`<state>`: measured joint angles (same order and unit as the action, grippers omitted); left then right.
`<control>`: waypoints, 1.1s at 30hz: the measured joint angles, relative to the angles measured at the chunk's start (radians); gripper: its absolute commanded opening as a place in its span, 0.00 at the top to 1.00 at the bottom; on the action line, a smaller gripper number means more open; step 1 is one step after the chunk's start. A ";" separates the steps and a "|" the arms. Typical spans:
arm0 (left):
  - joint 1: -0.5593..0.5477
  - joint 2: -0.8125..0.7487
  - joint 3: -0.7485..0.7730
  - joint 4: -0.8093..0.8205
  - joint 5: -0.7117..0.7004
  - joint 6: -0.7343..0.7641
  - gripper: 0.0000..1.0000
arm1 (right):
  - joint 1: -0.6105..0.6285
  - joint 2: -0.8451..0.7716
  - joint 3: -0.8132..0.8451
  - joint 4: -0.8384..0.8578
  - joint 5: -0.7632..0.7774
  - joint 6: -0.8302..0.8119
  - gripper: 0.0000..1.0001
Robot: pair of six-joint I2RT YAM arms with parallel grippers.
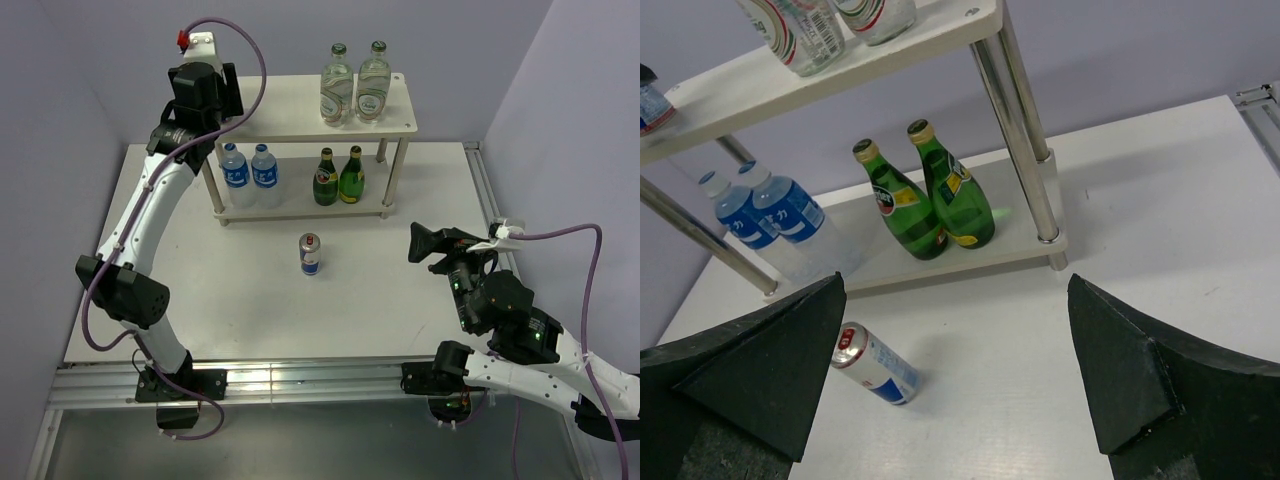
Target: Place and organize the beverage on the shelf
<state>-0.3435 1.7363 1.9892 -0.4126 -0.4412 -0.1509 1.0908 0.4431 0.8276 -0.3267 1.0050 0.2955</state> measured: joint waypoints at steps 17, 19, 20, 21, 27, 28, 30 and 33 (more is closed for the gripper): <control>-0.023 -0.171 -0.207 -0.039 -0.011 -0.030 0.01 | 0.000 0.000 -0.003 0.000 0.001 0.003 0.01; -0.046 -0.252 -0.279 -0.043 -0.029 -0.038 0.01 | 0.000 0.000 -0.003 0.000 0.001 0.004 0.01; -0.059 -0.287 -0.309 -0.046 -0.035 -0.044 0.01 | 0.000 0.000 -0.003 0.000 0.001 0.004 0.02; -0.076 -0.332 -0.347 -0.048 -0.041 -0.052 0.01 | 0.000 0.000 -0.003 0.000 0.001 0.004 0.01; -0.189 -0.602 -0.632 -0.047 -0.024 -0.141 0.01 | 0.000 0.000 -0.003 0.001 0.001 0.003 0.01; -0.216 -0.642 -0.699 -0.024 -0.022 -0.167 0.01 | 0.000 0.000 -0.003 0.001 0.001 0.003 0.01; -0.286 -0.727 -0.863 0.009 -0.012 -0.225 0.01 | 0.000 0.002 -0.003 0.001 0.001 0.003 0.01; -0.404 -0.777 -1.068 0.057 -0.012 -0.320 0.01 | 0.000 0.013 -0.003 0.002 0.002 0.003 0.01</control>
<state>-0.7475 0.9596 0.9211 -0.3557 -0.4530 -0.4713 1.0908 0.4564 0.8242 -0.3252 1.0069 0.2989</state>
